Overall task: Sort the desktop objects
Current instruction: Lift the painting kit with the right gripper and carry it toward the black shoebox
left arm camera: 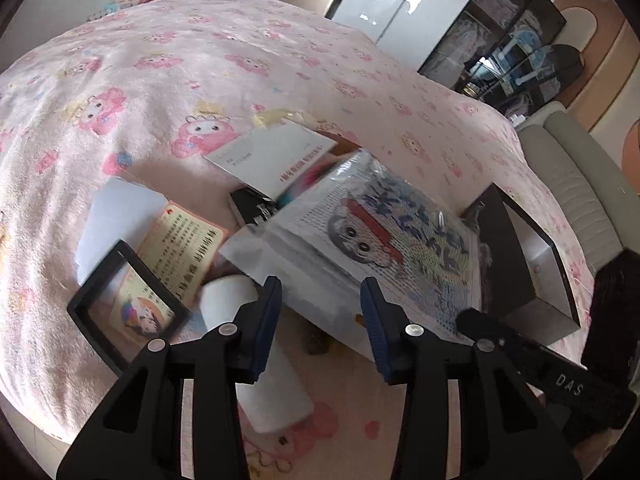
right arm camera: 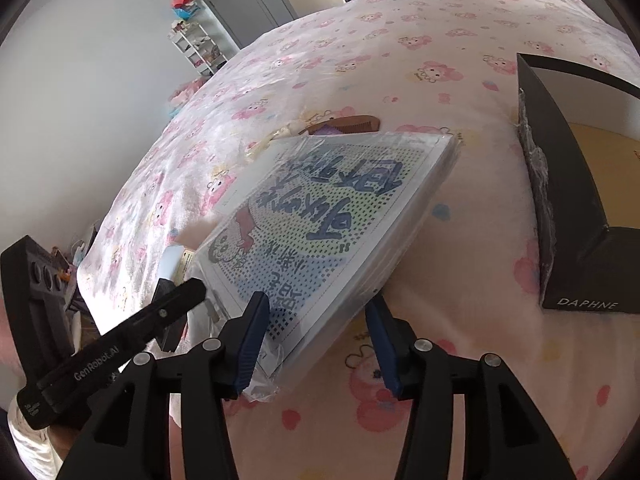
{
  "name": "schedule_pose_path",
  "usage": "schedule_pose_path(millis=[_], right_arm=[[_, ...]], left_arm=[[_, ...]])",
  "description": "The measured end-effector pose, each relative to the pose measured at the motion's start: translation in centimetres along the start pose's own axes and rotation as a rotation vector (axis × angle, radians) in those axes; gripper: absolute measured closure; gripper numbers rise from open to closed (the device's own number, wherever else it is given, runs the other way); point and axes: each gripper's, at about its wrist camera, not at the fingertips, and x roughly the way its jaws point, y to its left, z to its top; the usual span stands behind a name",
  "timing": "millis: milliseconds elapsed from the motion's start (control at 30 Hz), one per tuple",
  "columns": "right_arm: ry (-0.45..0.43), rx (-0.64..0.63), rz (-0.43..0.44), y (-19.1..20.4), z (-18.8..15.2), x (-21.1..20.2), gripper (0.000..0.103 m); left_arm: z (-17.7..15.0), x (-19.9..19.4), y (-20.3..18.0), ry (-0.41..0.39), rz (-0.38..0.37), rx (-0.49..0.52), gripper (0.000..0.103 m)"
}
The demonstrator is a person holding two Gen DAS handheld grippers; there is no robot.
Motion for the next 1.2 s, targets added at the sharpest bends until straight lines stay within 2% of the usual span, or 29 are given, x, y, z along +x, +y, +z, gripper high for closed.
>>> schedule_pose_path(millis=[67,133,300,333,400,467,533,567,600,633,667,700,800,933,1100,1200], right_arm=[[-0.006,-0.004,-0.037,-0.3,0.3,0.0,0.057],[0.003,-0.002,-0.029,-0.4,0.5,0.4,0.056],[0.050,0.014,-0.041,-0.6,0.4,2.2,0.053],[0.058,0.025,-0.038,-0.8,0.3,2.6,0.053],[0.075,0.059,-0.021,-1.3,0.1,3.3,0.052],[0.089,0.096,-0.007,-1.8,0.0,3.8,0.051],[0.092,0.121,-0.003,-2.3,0.0,4.1,0.050],[0.091,0.131,-0.005,-2.5,0.1,4.3,0.050],[0.089,0.143,-0.009,-2.7,0.3,4.5,0.049],[0.090,0.156,-0.007,-2.8,0.5,4.8,0.049],[0.092,0.165,0.005,-2.8,0.8,5.2,0.049],[0.089,0.169,0.020,-2.7,1.0,5.4,0.045],[0.076,0.153,0.028,-2.4,1.4,5.3,0.046],[0.069,0.134,0.035,-2.3,0.6,3.9,0.050],[0.057,0.068,0.011,-2.1,-1.5,0.4,0.050],[0.085,0.041,-0.002,-2.9,-3.5,-1.4,0.050]], left_arm=[[0.6,0.1,0.1,-0.006,0.013,0.008,0.052],[1.1,0.3,0.2,-0.013,0.026,0.017,0.049],[1.6,1.5,0.4,0.023,-0.054,-0.032,0.048],[1.7,1.8,0.4,0.030,-0.070,-0.041,0.046],[1.9,2.3,0.5,0.044,-0.102,-0.061,0.036],[2.1,2.9,0.5,0.059,-0.134,-0.080,0.036],[2.0,3.2,0.3,0.064,-0.170,-0.096,0.038],[1.9,3.5,-0.1,0.060,-0.162,-0.082,0.041],[1.8,3.8,-0.6,0.056,-0.154,-0.067,0.050],[1.8,4.1,-1.0,0.051,-0.142,-0.049,0.054],[1.8,4.4,-1.5,0.046,-0.131,-0.031,0.066],[2.0,4.4,-1.8,0.043,-0.125,-0.031,0.069],[2.3,3.9,-2.5,0.033,-0.105,-0.025,0.070],[1.0,2.2,-3.0,0.038,-0.100,-0.012,0.071],[-3.2,-1.0,-4.4,0.057,-0.123,0.034,0.071],[-5.9,-1.8,-5.1,0.107,-0.136,0.054,0.071]])
